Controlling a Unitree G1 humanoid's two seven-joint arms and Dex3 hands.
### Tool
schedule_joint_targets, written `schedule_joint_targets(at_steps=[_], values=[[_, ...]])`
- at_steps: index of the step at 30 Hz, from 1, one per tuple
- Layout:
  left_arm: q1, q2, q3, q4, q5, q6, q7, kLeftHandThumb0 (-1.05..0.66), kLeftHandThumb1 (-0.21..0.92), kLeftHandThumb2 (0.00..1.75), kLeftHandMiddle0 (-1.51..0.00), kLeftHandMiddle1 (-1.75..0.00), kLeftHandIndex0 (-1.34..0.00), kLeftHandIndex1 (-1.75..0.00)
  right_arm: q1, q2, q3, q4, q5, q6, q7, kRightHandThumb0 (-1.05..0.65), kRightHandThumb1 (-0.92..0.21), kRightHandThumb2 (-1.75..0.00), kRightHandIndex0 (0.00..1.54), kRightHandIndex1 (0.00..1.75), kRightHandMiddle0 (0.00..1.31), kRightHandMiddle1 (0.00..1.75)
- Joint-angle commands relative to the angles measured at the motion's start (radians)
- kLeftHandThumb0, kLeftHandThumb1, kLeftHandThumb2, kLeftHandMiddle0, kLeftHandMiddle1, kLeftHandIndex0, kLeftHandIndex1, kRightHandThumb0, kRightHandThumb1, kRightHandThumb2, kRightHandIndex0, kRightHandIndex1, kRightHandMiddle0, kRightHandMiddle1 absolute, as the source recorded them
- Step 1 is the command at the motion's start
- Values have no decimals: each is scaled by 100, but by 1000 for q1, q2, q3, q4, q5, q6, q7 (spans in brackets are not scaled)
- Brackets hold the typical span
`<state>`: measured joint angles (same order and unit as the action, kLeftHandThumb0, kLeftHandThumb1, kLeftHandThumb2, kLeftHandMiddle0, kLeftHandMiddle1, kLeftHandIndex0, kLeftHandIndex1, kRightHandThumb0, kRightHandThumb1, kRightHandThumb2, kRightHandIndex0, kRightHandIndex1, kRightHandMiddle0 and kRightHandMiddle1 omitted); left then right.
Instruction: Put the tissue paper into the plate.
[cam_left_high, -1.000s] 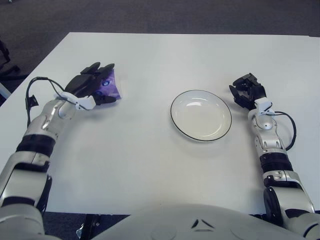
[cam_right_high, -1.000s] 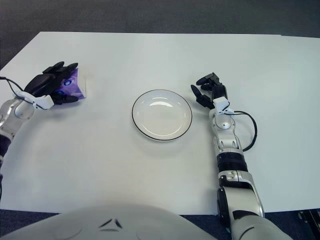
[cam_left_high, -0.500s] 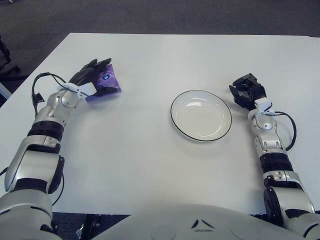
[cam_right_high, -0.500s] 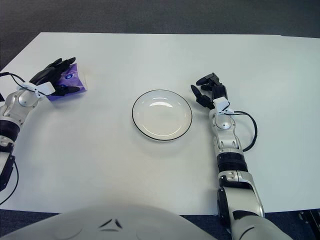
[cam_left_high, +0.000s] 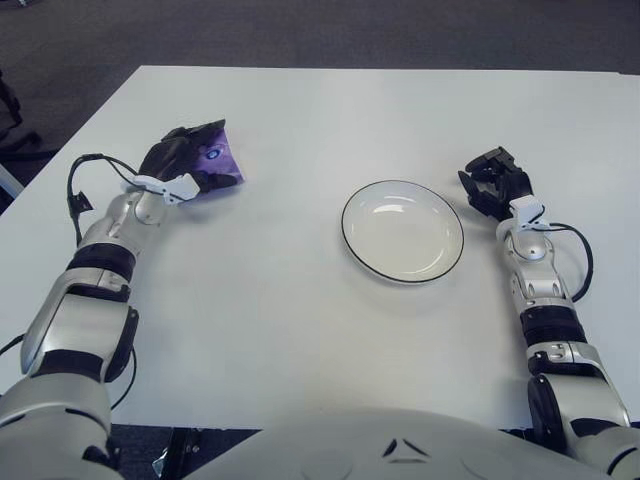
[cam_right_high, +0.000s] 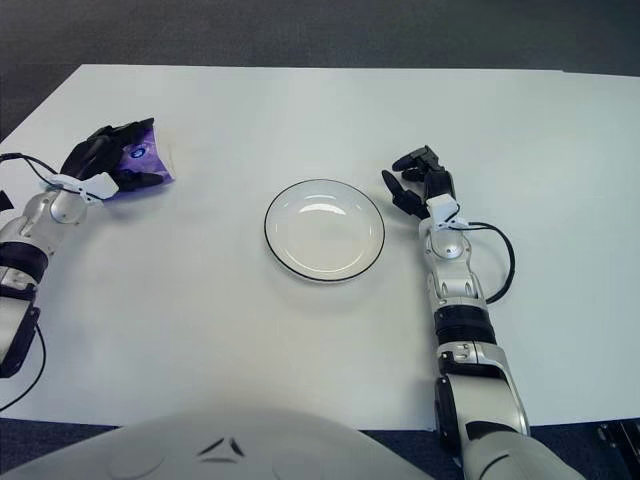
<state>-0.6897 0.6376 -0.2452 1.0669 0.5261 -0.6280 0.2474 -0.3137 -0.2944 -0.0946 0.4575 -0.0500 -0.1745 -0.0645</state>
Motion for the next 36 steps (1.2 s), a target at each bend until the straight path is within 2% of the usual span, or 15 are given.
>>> schedule_joint_targets(at_steps=[1, 2, 4, 8, 16, 24, 29, 36], values=[[0, -16, -50, 60, 62, -6, 54, -21, 92, 19, -43, -135, -49, -90, 117, 31, 28, 82, -13, 45, 30, -37, -87, -44, 77, 146, 38, 159], [-7, -16, -58, 68, 71, -8, 70, -14, 92, 21, -44, -136, -48, -107, 116, 30, 29, 85, -14, 42, 33, -37, -87, -44, 77, 146, 38, 159], [-19, -19, -67, 81, 81, -12, 91, -7, 92, 21, -46, -136, -48, -121, 115, 28, 30, 88, -15, 39, 36, -37, -88, -44, 77, 146, 38, 159], [-57, -32, -83, 85, 93, -30, 125, -2, 92, 22, -48, -136, -48, -132, 113, 25, 32, 95, -14, 31, 44, -36, -89, -42, 76, 147, 38, 159], [-138, -45, -155, 36, 185, -127, 252, -1, 92, 22, -49, -136, -49, -134, 111, 21, 32, 106, -13, 16, 55, -36, -91, -38, 74, 149, 37, 159], [-240, -100, -204, 33, 254, -125, 305, -1, 92, 21, -49, -136, -49, -134, 113, 17, 32, 115, -11, 2, 62, -36, -92, -36, 73, 149, 37, 158], [-289, -114, -243, 3, 319, -188, 407, -1, 92, 21, -49, -136, -49, -134, 114, 18, 29, 117, -9, -5, 69, -36, -92, -36, 73, 149, 37, 158], [-329, -144, -254, -50, 347, -267, 497, 0, 92, 20, -51, -134, -50, -132, 114, 19, 29, 116, -9, -6, 71, -36, -92, -36, 72, 149, 37, 158]])
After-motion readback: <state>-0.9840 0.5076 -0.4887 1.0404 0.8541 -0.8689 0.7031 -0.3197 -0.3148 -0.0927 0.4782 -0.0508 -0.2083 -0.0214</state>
